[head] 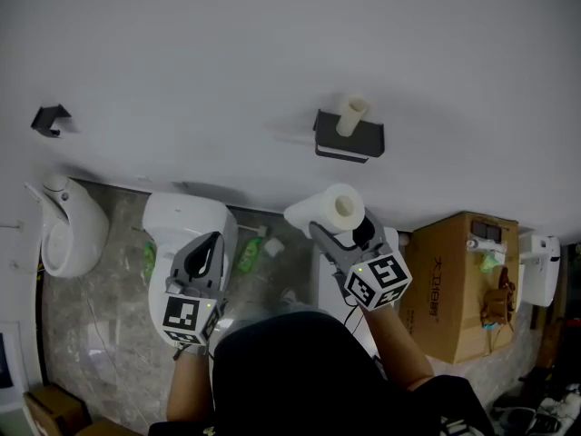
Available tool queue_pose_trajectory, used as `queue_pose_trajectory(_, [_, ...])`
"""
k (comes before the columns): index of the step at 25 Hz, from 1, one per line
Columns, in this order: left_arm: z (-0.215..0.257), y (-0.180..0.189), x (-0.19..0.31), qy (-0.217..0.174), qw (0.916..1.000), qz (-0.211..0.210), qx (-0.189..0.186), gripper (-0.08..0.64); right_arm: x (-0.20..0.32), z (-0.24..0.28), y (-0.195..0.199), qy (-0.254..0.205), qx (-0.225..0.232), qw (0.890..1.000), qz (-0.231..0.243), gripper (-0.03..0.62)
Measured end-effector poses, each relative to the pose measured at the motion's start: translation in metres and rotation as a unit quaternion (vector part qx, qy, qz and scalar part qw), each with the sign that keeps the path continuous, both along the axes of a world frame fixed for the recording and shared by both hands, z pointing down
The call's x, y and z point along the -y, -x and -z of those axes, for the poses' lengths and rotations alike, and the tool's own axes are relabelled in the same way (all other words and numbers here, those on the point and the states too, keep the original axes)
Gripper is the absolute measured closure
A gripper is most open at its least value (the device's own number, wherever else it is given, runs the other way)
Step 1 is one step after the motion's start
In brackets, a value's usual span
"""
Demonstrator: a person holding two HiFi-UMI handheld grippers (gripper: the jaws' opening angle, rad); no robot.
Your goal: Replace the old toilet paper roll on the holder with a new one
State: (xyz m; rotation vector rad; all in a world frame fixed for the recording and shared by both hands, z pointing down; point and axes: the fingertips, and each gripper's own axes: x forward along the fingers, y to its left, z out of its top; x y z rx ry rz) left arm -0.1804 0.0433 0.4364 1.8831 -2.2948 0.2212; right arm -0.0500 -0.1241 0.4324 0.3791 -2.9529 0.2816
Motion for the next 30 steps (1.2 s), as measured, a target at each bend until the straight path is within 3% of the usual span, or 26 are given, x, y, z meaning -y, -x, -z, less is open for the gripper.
queue_pose_trajectory(7, [0.002, 0.015, 0.055, -0.002, 0.9981, -0.062, 0.003, 0.548, 0.023, 0.005, 0.001, -0.005, -0.003, 0.999, -0.048, 0.215])
queue_pose_trajectory(16, [0.009, 0.029, 0.138, -0.007, 0.9876, -0.156, 0.016, 0.548, 0.055, 0.004, -0.011, -0.004, -0.007, 0.991, -0.133, 0.215])
queue_pose_trajectory(26, [0.019, -0.002, 0.234, -0.027, 0.9651, -0.26, 0.021, 0.538, 0.079, 0.0, -0.062, -0.003, -0.015, 0.968, -0.251, 0.215])
queue_pose_trajectory(30, [0.023, -0.015, 0.268, -0.029, 0.9577, -0.286, 0.017, 0.452, 0.078, -0.001, -0.091, 0.0, -0.022, 0.953, -0.301, 0.215])
